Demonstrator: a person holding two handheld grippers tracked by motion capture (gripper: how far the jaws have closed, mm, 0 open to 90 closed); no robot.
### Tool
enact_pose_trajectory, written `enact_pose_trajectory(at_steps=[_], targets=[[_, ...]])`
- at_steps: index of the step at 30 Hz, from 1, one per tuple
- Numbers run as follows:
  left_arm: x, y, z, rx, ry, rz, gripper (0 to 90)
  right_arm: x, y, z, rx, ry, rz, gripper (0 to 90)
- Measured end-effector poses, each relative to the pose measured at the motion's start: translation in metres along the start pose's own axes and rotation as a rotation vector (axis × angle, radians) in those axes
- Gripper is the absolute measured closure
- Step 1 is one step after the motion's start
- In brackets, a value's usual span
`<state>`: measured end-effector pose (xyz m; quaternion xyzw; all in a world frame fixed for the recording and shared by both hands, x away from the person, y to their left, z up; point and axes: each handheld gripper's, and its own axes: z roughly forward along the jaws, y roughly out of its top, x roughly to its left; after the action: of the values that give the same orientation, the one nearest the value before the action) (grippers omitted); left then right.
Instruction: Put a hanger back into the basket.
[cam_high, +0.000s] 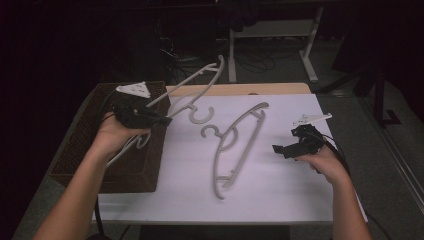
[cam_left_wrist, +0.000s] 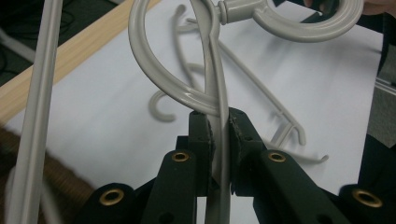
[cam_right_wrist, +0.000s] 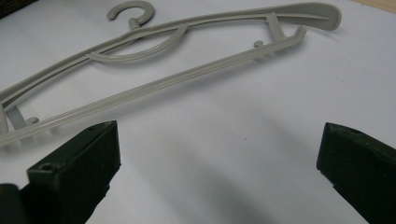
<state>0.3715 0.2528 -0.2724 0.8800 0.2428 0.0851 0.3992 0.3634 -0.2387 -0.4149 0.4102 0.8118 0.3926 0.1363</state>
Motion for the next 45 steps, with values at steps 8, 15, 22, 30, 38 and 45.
enact_pose_trajectory(at_steps=[8, 15, 22, 30, 38, 45], targets=[[0.025, -0.042, -0.045, -0.039, 0.058, -0.091, 82.0, 0.0, -0.001, 0.003, 0.009, -0.004, 0.003, 0.0], [0.04, -0.082, -0.071, -0.039, 0.078, -0.158, 82.0, 0.001, -0.002, 0.006, 0.023, -0.004, -0.002, 0.0], [0.046, -0.116, -0.079, -0.028, 0.085, -0.21, 82.0, 0.002, -0.002, 0.009, 0.038, -0.004, -0.007, 0.0], [0.057, -0.138, -0.071, 0.013, 0.083, -0.259, 81.8, 0.002, -0.003, 0.011, 0.04, -0.001, -0.006, 0.0], [0.068, -0.151, -0.059, 0.083, 0.082, -0.301, 81.5, 0.001, -0.004, 0.01, 0.038, -0.002, -0.002, 0.0], [0.07, -0.152, -0.062, 0.056, 0.13, -0.304, 55.7, 0.001, -0.003, 0.01, 0.039, -0.002, -0.004, 0.0]])
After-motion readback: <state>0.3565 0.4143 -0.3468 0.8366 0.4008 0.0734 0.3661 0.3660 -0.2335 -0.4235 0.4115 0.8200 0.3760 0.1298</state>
